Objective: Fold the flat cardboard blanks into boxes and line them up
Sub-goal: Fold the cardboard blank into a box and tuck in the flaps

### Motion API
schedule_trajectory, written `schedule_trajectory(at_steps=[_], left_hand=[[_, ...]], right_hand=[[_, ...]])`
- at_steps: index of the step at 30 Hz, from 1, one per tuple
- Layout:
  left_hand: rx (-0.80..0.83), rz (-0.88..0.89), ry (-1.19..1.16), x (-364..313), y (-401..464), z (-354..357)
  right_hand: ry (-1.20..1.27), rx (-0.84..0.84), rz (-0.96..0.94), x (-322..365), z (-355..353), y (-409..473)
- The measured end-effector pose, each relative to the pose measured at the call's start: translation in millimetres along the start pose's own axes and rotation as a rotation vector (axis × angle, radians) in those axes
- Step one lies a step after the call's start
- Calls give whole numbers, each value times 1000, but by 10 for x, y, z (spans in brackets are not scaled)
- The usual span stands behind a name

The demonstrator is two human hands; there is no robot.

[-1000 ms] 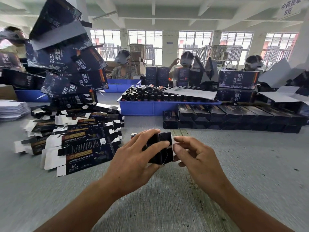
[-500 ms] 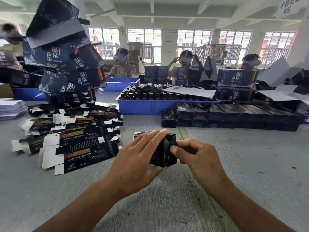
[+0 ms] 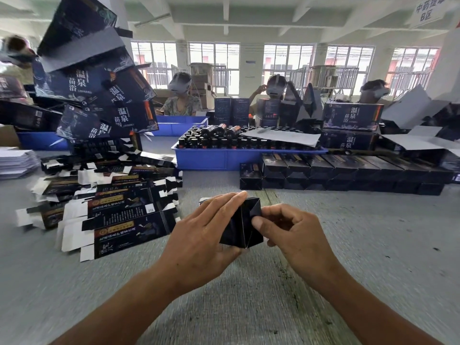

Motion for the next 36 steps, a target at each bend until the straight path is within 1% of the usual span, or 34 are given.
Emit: schedule_trajectory(at_steps=[4, 8, 9, 11, 14, 16, 17, 18, 19, 21, 22, 23, 24, 26, 31, 33, 36], left_hand=[[-1, 5, 8, -12, 9, -6], [31, 71, 8, -83, 10, 43], [44, 87, 13, -94, 7, 70], [58, 98, 11, -88, 1, 104], [-11, 24, 11, -18, -3, 76], [-104, -94, 7, 71, -7, 19], [-140, -193, -40, 144, -7, -14], [-151, -316, -146, 229, -8, -35], [-135, -447, -310, 301, -11, -30], [-74, -664, -727, 388, -14, 50], [-47, -721, -901, 401, -10, 101], [-30, -741, -1010, 407, -8, 138], [-21, -734, -1067, 408, -3, 152], [-13, -695, -1089, 402, 12, 131], [73, -651, -1109, 330, -7, 176], [92, -666, -1115, 310, -12, 202], [90, -698, -1085, 351, -17, 209]], right_hand=[[-31, 14, -2, -4, 24, -18], [-60, 107, 34, -21, 118, -80], [-72, 102, 40, -30, 127, -82], [-16, 33, 70, -54, 104, -59], [158, -50, 148, -139, 30, -8], [259, -47, 201, -201, 0, 21], [296, -31, 221, -227, 0, 33], [322, -5, 239, -246, 12, 37], [331, 34, 258, -255, 39, 33], [301, 127, 289, -264, 114, 2], [274, 174, 298, -269, 155, -24], [242, 220, 303, -264, 196, -52], [204, 257, 301, -252, 230, -75], [161, 259, 287, -216, 238, -84], [216, 57, 132, -82, 34, 5], [249, 40, 92, -61, -2, 26], [276, 59, 61, -46, 12, 35]])
Point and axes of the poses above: each hand's wrist, its own y-axis towards the middle knuckle, its own z-axis out of the palm, x = y × z, the point moved 6 cm from there along y, towards the middle knuckle, and after that the axes turned 2 degrees about -z, right-handed, at the moved point
